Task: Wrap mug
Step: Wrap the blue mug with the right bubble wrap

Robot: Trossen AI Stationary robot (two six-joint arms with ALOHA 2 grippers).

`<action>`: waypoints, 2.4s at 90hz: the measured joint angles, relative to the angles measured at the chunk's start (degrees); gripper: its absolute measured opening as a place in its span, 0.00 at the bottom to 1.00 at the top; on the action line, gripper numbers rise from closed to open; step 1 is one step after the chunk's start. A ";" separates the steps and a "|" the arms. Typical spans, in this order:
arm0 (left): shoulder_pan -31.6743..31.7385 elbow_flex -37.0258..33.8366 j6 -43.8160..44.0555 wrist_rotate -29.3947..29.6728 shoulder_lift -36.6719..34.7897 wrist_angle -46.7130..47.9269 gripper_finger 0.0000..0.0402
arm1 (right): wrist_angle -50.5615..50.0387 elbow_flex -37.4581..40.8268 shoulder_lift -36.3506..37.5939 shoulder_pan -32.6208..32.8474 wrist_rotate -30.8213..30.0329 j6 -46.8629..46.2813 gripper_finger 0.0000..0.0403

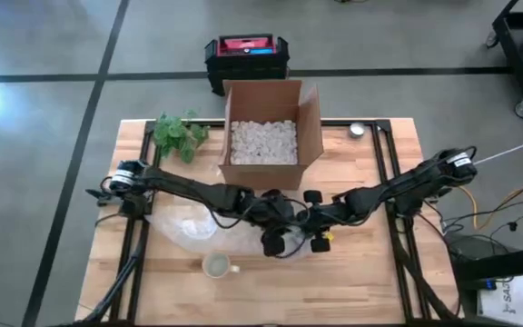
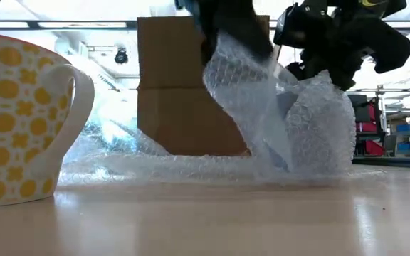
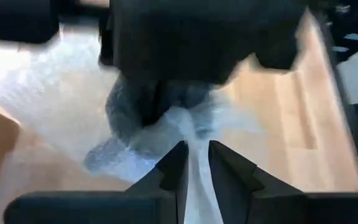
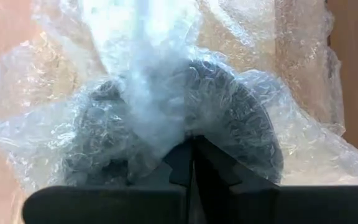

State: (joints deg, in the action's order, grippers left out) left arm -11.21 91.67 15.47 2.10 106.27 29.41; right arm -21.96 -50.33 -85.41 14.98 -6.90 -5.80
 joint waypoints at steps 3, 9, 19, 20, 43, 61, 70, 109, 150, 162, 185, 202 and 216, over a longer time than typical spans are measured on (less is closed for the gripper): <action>-0.33 0.57 0.13 0.16 -0.60 2.21 0.13 | -0.02 0.00 0.00 0.00 -0.02 0.02 0.01; -1.12 0.58 0.74 1.02 -1.93 6.75 0.12 | 0.02 0.00 0.00 0.00 -0.08 0.02 0.01; -3.39 -1.88 1.57 6.89 -2.94 13.59 0.09 | -0.37 0.00 0.00 0.00 -0.11 0.46 0.01; -3.63 -2.36 1.54 7.26 -2.94 13.91 0.09 | -0.47 0.00 0.00 0.00 -0.12 0.50 0.01; -5.18 -20.75 0.64 7.97 -2.31 -17.75 0.01 | -0.87 0.00 0.07 0.00 -0.11 1.33 0.01; -3.20 -25.41 -3.22 7.99 -2.56 -41.90 0.00 | 0.05 0.02 -0.05 0.00 0.04 1.33 0.01; -2.29 -25.93 -5.24 8.07 -2.25 -46.41 0.00 | 0.33 0.02 -0.32 0.00 0.36 1.49 0.01; -1.05 -24.50 -5.29 5.71 7.87 -56.17 0.00 | -10.80 -6.95 2.60 0.02 1.81 0.74 0.01; -1.00 -23.77 -4.67 5.45 8.07 -55.38 0.00 | -7.14 -5.82 1.37 -0.40 2.83 1.49 0.01; -0.97 -23.83 -4.46 5.44 7.07 -54.79 0.00 | -6.00 -2.33 -0.20 -0.35 2.51 -0.97 0.01; -1.37 -23.88 -3.24 5.04 2.18 -52.08 0.01 | -2.90 -1.59 -0.59 -0.37 2.42 -0.56 0.01; -2.63 -23.85 -0.27 7.12 -2.22 -40.93 0.00 | -2.84 -1.55 -0.59 -0.37 2.43 -0.58 0.01; -2.12 -23.76 -2.85 8.45 -0.54 -44.69 0.00 | -2.59 -1.55 -0.59 -0.39 2.45 -0.13 0.01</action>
State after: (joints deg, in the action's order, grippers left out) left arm -13.32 67.90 12.62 10.55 105.73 -15.28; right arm -24.55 -51.88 -86.00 14.59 -4.45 -5.93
